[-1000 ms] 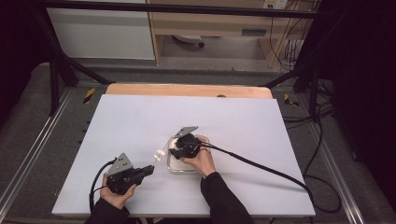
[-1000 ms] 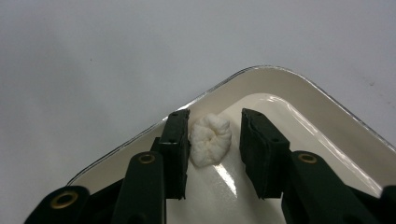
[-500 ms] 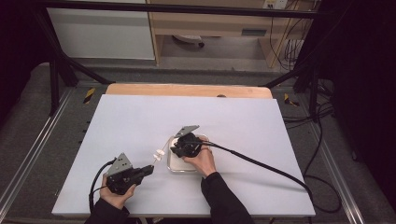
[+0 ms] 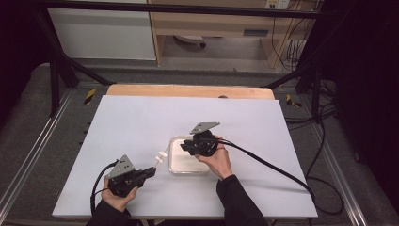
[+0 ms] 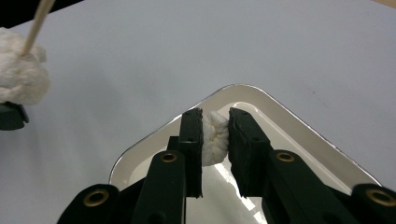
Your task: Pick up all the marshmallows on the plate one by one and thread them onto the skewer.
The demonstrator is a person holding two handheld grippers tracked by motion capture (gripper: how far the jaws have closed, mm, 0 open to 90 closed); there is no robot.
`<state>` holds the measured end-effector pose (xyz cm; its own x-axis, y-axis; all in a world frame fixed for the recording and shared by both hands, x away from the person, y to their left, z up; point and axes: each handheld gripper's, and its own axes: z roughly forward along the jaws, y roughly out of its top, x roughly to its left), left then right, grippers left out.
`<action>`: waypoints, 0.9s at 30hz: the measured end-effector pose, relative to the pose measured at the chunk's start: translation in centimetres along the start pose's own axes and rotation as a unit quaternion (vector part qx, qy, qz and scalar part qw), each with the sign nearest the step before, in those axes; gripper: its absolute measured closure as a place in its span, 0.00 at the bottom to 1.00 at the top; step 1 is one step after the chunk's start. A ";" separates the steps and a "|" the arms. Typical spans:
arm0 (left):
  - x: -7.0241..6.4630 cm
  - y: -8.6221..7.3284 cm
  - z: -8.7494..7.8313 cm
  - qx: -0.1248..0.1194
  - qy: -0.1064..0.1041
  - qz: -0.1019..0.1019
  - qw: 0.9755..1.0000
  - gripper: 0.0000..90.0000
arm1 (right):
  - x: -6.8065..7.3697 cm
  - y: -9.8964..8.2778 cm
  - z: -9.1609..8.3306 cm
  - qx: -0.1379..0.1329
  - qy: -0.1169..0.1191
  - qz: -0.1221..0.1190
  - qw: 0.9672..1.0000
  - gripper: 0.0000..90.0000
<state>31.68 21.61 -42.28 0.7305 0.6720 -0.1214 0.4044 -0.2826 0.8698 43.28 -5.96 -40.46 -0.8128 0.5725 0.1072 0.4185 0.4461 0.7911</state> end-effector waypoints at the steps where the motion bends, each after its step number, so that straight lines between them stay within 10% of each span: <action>1: 0.0 0.0 0.0 0.000 0.000 0.001 1.000 0.99 | -0.1 -0.1 -0.4 -0.004 0.001 0.000 1.000 0.84; 17: -1.4 0.2 0.5 0.000 -0.019 0.026 0.999 0.99 | 0.0 -0.5 -7.5 -0.106 0.068 0.041 0.991 0.84; 27: -2.0 0.3 0.6 -0.002 -0.026 0.038 0.999 0.99 | 0.3 -0.1 -8.3 -0.149 0.104 0.067 0.981 0.85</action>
<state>30.65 19.74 -42.07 0.7871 0.6116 -0.0801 0.3443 -0.3280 0.8797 39.67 -11.57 -35.55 -0.8368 0.4458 0.3179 0.4150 0.1376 0.8994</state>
